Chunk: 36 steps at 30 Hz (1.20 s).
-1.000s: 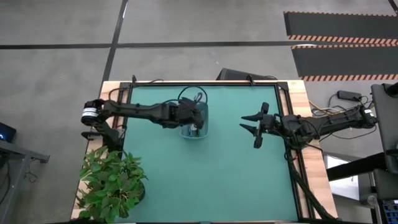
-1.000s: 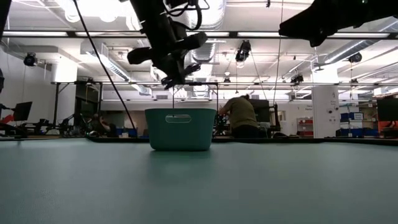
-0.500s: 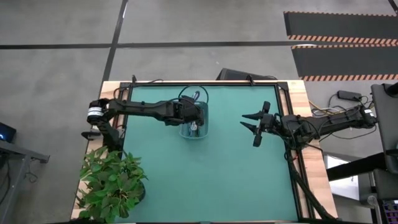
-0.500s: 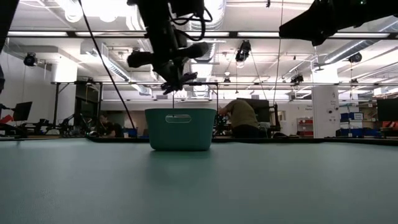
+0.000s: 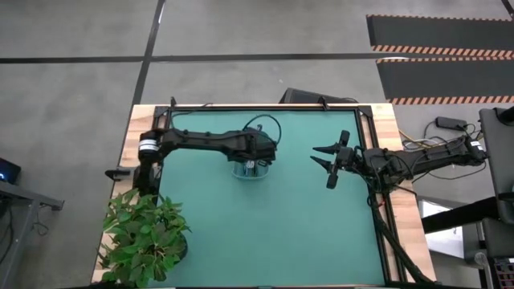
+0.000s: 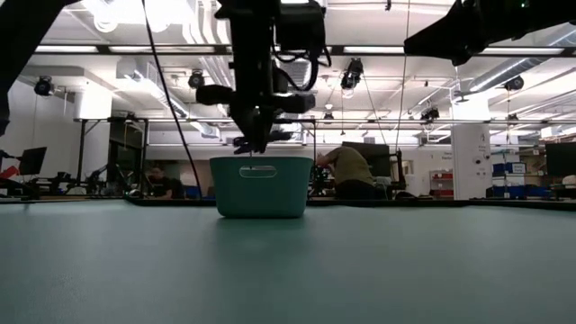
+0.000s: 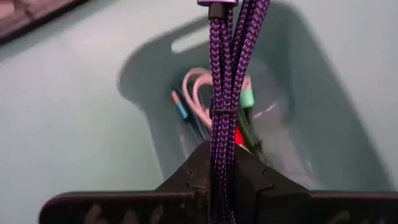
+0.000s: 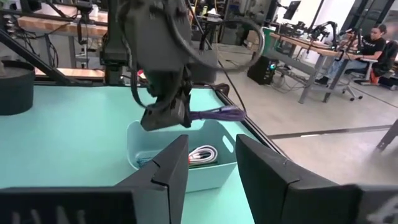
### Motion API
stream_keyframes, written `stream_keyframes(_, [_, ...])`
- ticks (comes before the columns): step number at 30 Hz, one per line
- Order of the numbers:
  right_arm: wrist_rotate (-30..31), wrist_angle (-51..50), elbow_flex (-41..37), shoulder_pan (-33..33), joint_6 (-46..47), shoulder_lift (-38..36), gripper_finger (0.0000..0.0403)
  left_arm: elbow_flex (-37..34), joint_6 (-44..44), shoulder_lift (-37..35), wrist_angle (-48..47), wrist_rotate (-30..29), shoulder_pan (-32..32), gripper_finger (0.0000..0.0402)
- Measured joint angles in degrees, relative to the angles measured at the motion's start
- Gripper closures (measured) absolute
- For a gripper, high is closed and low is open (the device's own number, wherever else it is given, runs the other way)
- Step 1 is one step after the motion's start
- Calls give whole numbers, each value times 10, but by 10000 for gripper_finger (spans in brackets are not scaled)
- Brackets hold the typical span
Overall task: Pick and place USB-C Cables
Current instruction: Put the purple black charger cable into the bin
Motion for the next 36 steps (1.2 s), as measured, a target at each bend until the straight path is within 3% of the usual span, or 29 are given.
stream_keyframes(15, [1,-6,0,0,-1,0,275,-4,-51,16,-3,56,14,388])
stream_keyframes(36, [0,-8,0,0,0,0,275,-32,-60,16,33,58,17,388])
